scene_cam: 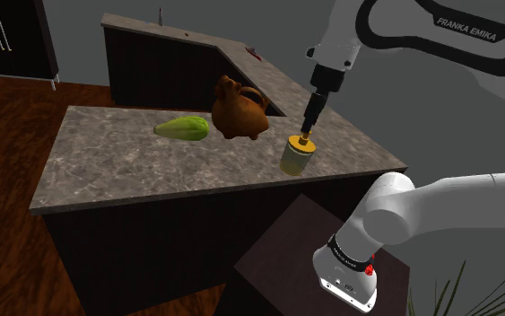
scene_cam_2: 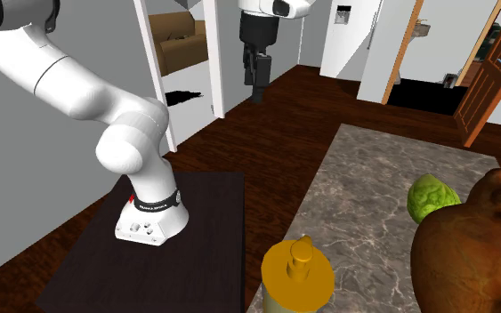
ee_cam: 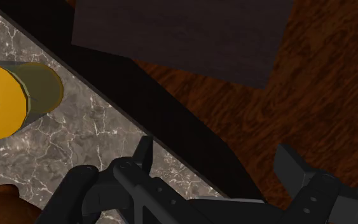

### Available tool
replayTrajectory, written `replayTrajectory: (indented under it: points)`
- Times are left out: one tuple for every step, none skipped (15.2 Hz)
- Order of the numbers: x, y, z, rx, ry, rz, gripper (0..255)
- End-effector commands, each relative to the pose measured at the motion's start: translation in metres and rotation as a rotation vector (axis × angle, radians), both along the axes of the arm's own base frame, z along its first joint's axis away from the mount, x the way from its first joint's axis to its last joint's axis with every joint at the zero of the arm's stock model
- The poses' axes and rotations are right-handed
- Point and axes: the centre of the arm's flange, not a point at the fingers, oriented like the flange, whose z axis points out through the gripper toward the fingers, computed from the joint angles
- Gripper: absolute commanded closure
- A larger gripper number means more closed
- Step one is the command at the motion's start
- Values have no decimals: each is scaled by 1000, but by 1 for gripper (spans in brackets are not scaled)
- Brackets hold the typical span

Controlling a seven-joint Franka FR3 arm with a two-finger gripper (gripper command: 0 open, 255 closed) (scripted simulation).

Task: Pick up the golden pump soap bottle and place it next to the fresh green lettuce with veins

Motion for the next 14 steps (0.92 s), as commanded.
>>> replayTrajectory:
  points:
    - [0, 0, 0, 0, 0, 0, 0]
    - [1, -11, -6, -5, -6, 3, 0]
    - [2, -21, -12, -10, -12, 5, 0]
    - [3, -32, -18, -15, -18, 8, 0]
    - [4, -43, -24, -20, -24, 10, 0]
    - [6, -54, -29, -26, -30, 13, 0]
    - [7, -65, -35, -31, -36, 15, 0]
    - [8, -76, -41, -36, -41, 18, 0]
    - [10, -87, -46, -41, -47, 20, 0]
    - [11, -97, -52, -46, -53, 23, 0]
    - [13, -108, -57, -51, -59, 26, 0]
    - [15, -119, -62, -56, -65, 28, 0]
    - [16, -130, -68, -61, -71, 31, 0]
    - [18, -141, -73, -66, -77, 33, 0]
